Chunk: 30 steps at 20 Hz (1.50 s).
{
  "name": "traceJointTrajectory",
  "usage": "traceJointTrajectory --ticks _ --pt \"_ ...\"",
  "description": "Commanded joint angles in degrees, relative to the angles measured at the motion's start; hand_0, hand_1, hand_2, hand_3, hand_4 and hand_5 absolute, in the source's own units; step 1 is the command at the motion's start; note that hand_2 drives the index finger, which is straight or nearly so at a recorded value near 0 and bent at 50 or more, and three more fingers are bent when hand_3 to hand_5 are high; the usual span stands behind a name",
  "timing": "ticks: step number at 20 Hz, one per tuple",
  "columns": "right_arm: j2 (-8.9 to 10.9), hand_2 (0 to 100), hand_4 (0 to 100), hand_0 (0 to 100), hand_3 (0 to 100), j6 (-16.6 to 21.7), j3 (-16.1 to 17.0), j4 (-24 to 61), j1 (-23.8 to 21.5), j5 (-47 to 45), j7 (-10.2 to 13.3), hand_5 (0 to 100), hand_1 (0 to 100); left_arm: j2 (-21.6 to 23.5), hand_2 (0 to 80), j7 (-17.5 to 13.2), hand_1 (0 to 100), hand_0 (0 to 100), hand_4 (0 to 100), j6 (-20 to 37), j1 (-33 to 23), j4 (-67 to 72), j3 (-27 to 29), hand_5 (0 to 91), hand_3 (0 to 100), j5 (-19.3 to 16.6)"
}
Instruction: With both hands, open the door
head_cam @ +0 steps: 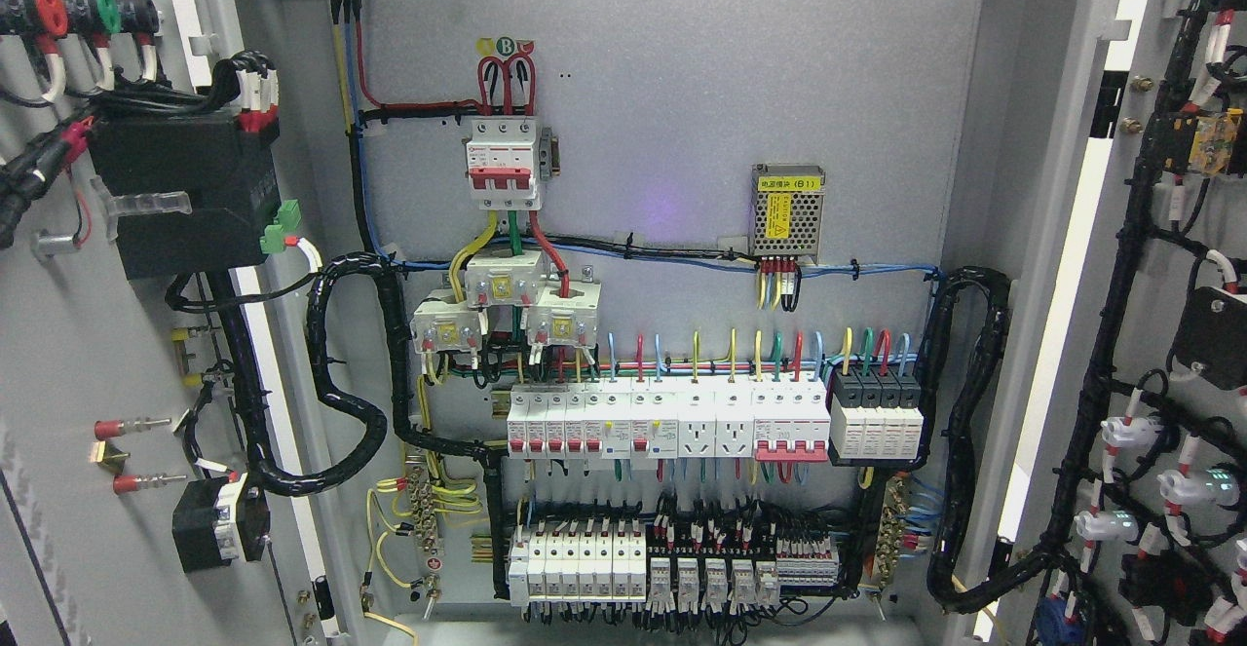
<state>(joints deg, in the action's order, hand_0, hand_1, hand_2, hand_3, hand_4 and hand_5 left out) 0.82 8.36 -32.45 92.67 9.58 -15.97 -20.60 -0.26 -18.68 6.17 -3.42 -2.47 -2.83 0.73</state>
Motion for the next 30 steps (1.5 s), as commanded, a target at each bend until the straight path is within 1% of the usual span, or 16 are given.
traceJointTrajectory --ticks 1,3,4,6,8,9,12,15,17,19,21,23,25,28,29,30 --pt "2.52 0 0 0 0 1.2 4.5 5.4 -6.1 2.6 0.3 0 0 -1.9 0.0 0.5 0 0 4 -0.2 -0.6 -9.6 -1.9 0.0 0 1.0" --pt "2.70 0 0 0 0 2.1 5.1 6.2 -7.1 2.7 0.4 0 0 -1.9 0.0 0.7 0 0 4 -0.3 -2.0 -13.2 -3.9 0.0 0 1.1" --pt "2.87 0 0 0 0 2.4 5.9 6.3 -7.5 2.7 0.4 0 0 -1.8 0.0 0.7 0 0 4 -0.4 -3.8 -16.4 -4.0 0.0 0 1.0" --pt "3.31 0 0 0 0 3.1 7.8 6.4 -9.0 2.7 1.5 0 0 -1.8 0.0 0.7 0 0 4 -0.5 -7.4 -23.4 -4.3 0.0 0 0.9" --pt "4.10 0 0 0 0 3.8 9.2 6.4 -10.4 2.7 2.4 0 0 -1.7 0.0 0.9 0 0 4 -0.7 -11.2 -30.5 -5.8 0.0 0 -0.5" --pt "4.19 0 0 0 0 5.0 9.9 6.4 -10.7 2.7 2.4 0 0 -1.7 0.0 1.1 0 0 4 -0.9 -12.3 -33.2 -6.6 0.0 0 -1.4" --pt "4.54 0 0 0 0 9.7 11.8 6.2 -12.6 2.7 2.4 0 0 -1.0 0.0 1.3 0 0 4 -0.9 -14.8 -40.7 -6.9 0.0 0 -1.6" --pt "5.51 0 0 0 0 12.5 12.8 6.4 -14.5 2.7 2.4 0 0 1.0 0.0 1.3 0 0 4 -0.6 -18.3 -49.4 -8.3 0.0 0 -1.9" --pt "6.12 0 0 0 0 16.2 13.2 6.4 -16.0 2.6 2.4 0 0 2.9 0.0 1.4 0 0 4 -0.6 -21.1 -56.5 -8.8 0.0 0 -1.8" --pt "6.39 0 0 0 0 20.2 14.1 6.4 -16.3 2.6 2.4 0 0 4.3 0.0 1.4 0 0 4 -0.5 -23.5 -62.0 -9.0 0.0 0 -1.4" --pt "6.48 0 0 0 0 22.7 15.5 6.6 -16.4 2.4 2.4 0 0 6.1 0.0 1.3 0 0 4 -0.1 -26.5 -68.2 -9.4 0.0 0 -1.3" --pt "6.65 0 0 0 0 22.8 16.5 7.8 -16.9 2.1 2.5 0 0 7.4 0.0 1.3 0 0 4 0.0 -30.0 -74.8 -10.1 0.0 0 -1.3" --pt "7.00 0 0 0 0 23.0 17.2 9.5 -17.4 1.9 2.5 0 0 7.9 0.0 1.1 0 0 4 0.1 -32.0 -80.1 -10.3 0.0 0 -1.3" --pt "8.06 0 0 0 0 22.9 18.7 11.9 -18.5 1.9 2.6 0 0 8.5 0.0 1.0 0 0 4 0.2 -35.2 -88.2 -10.3 0.0 0 -1.3" --pt "8.76 0 0 0 0 22.9 19.1 12.5 -18.7 1.9 3.1 0 0 8.8 0.0 1.1 0 0 4 0.9 -36.3 -90.8 -10.3 0.0 0 -1.3" --pt "9.46 0 0 0 0 22.8 19.4 13.2 -19.0 1.8 4.2 0 0 9.0 0.0 1.2 0 0 4 1.8 -37.2 -93.0 -10.3 0.0 0 -1.4"
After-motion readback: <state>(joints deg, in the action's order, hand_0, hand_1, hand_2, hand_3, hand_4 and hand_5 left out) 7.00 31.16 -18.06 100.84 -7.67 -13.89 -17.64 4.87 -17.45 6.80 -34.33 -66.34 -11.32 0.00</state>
